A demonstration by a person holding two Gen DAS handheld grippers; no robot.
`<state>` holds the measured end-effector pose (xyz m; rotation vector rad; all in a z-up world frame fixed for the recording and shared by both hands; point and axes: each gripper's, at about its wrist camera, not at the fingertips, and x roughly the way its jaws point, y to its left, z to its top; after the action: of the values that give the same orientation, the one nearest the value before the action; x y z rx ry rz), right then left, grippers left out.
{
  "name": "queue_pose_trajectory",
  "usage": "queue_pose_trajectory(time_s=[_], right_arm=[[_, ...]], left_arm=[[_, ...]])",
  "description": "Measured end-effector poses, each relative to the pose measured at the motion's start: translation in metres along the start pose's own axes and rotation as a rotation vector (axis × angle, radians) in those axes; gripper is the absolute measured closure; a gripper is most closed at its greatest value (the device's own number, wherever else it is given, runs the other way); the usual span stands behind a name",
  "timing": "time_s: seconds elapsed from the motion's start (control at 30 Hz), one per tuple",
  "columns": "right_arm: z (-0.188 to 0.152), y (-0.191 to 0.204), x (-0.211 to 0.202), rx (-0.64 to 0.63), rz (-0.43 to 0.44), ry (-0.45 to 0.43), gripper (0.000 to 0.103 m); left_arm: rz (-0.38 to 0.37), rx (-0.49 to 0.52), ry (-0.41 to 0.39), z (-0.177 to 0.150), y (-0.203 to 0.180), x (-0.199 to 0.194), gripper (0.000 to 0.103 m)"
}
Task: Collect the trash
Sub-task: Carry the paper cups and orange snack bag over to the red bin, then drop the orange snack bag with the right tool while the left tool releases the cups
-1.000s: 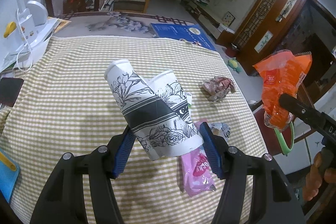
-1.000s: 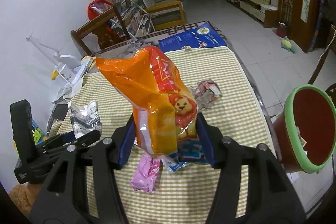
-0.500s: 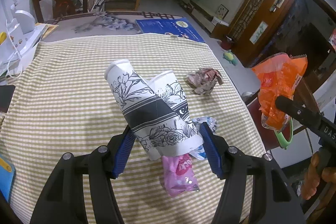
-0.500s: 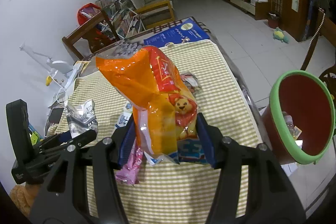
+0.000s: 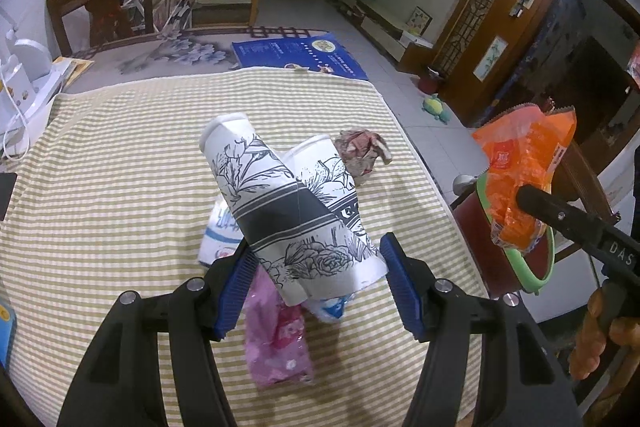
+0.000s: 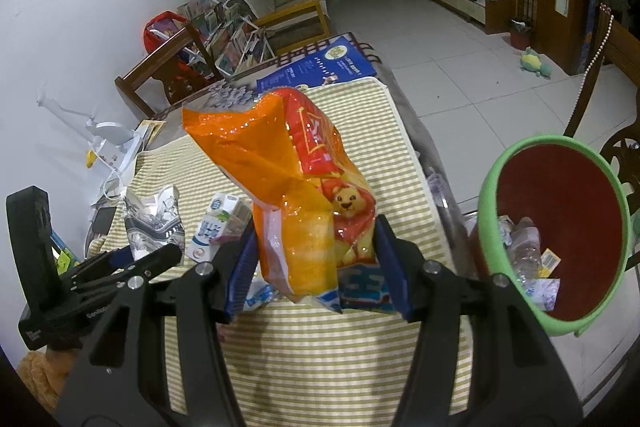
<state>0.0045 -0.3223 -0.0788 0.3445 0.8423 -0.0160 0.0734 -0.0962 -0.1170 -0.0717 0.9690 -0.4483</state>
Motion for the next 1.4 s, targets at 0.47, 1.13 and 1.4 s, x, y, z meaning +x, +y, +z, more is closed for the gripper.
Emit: queue_pose_trajectory(time_s=[0.47, 1.13, 1.4], right_arm=[[0.012, -0.094, -0.022, 0.073, -0.051, -0.027, 0.049], [0.009, -0.219, -0.035, 0.219, -0.247, -0.044, 0.032], [-0.002, -0.246, -0.074, 0.276, -0.303, -0.104, 0.031]], left_arm=[[0.015, 0.049, -0.013, 0.008, -0.07, 0.012, 0.044], [-0.006, 0.139, 0.012, 0.012, -0.159, 0.032, 0.044], [-0.119, 0.28, 0.039, 0.016, -0.219, 0.059, 0.044]])
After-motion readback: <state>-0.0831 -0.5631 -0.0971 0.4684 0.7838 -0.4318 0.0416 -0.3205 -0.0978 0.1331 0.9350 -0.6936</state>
